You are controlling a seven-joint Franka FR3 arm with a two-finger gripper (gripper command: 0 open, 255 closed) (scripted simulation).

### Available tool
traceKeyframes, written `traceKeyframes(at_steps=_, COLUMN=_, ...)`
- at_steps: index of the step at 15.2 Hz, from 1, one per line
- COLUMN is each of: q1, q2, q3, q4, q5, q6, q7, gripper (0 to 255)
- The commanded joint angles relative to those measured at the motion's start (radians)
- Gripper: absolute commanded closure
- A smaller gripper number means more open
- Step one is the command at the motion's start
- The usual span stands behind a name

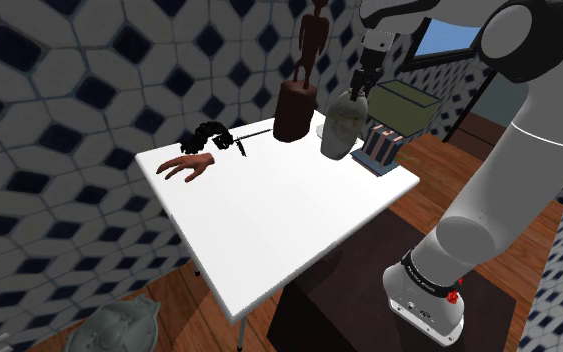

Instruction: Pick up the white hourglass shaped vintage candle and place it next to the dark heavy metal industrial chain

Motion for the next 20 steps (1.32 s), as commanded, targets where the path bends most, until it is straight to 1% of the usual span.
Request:
traceKeyframes(at_steps=1, q1=0.0, q2=0.0, q3=0.0, q4=0.0, q5=0.0, q6=0.0, q7=0.0, gripper=255)
traceKeyframes(at_steps=5, q1=0.0, q2=0.0, q3=0.0, q4=0.0, q5=0.0, q6=0.0, q7=0.0, gripper=255)
traceKeyframes(at_steps=20, q1=-0.006, q2=0.001, q3=-0.004, q4=0.202, q5=-0.002, q6=-0.201, q7=0.009, gripper=255)
